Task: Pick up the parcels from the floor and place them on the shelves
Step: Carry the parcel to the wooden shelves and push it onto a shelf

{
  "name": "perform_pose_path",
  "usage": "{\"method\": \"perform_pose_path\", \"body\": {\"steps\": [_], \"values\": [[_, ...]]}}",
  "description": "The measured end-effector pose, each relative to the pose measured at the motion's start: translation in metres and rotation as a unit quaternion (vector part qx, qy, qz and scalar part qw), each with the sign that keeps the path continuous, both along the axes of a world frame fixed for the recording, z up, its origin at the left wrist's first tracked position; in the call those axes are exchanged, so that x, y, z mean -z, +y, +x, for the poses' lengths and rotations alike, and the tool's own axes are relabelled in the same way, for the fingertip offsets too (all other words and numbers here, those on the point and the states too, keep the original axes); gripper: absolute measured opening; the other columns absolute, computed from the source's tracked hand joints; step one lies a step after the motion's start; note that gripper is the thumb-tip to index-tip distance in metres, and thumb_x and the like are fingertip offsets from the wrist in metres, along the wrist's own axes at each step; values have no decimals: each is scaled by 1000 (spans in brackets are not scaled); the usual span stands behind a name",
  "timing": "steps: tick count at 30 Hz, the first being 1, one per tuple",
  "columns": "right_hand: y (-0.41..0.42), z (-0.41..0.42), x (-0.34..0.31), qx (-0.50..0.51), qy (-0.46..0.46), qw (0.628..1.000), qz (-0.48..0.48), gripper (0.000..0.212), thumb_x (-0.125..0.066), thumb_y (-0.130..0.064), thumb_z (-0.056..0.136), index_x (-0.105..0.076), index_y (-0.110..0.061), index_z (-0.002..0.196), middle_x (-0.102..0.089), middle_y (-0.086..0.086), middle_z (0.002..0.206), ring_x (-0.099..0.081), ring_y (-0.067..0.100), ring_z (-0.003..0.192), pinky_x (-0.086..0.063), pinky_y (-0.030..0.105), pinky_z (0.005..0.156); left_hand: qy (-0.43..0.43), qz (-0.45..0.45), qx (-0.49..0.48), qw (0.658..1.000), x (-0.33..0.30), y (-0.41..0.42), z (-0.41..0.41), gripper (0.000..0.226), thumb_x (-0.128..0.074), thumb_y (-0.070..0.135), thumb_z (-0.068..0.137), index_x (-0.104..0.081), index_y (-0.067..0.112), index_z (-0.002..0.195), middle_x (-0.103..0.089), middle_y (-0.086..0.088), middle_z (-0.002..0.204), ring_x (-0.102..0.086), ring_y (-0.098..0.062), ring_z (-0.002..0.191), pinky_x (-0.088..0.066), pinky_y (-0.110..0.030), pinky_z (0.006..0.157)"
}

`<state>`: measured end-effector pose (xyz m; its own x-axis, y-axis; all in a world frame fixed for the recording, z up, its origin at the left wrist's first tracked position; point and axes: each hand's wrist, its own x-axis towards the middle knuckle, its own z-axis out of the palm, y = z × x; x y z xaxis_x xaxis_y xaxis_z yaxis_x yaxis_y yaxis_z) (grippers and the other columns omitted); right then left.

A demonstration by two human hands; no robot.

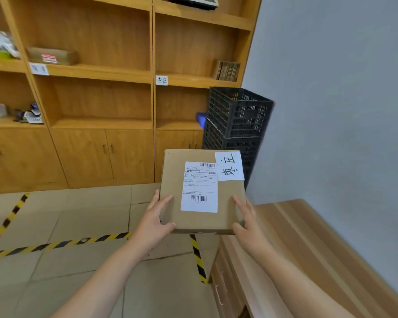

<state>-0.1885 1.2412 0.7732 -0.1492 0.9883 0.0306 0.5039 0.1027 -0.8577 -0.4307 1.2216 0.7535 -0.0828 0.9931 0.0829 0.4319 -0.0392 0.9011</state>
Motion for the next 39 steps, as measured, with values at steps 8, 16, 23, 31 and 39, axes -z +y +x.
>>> {"method": "perform_pose_path", "body": {"steps": [8,16,23,31,39], "values": [[96,-47,9,-97,11,995,12,68,-43,4,87,-28,-35,141,-13,-12,150,-20,-2,129,-26,17,102,9,-14,-74,997,6,50,-46,75,-67,6,77,-34,30,140,1,12,156,-20,0,130,-35,-1,81],[194,-131,11,-113,1,993,26,67,-44,3,87,-28,-32,141,-16,-9,149,-24,0,125,-30,6,96,13,-10,-83,996,7,140,-130,79,-70,5,74,-34,28,140,1,10,156,-27,4,117,-42,-1,63],[279,-223,6,-113,24,993,32,69,-46,3,84,-32,-49,127,-22,-2,152,-25,9,137,-28,26,111,44,0,-93,995,1,228,-222,81,-73,10,72,-33,34,139,0,15,156,-22,5,120,-36,-3,65],[363,-270,19,-86,11,996,8,68,-46,2,85,-30,-36,140,-18,-3,154,-22,9,139,-25,35,117,60,-11,-71,996,17,325,-272,81,-74,13,71,-34,35,138,1,12,156,-26,-9,135,-36,-10,79],[472,-287,33,-78,-6,997,3,68,-45,2,86,-27,-29,143,-15,-2,154,-23,7,136,-22,25,112,57,-14,-63,996,27,433,-289,79,-73,12,72,-35,33,138,-1,13,156,-26,-9,135,-42,-16,83]]}}
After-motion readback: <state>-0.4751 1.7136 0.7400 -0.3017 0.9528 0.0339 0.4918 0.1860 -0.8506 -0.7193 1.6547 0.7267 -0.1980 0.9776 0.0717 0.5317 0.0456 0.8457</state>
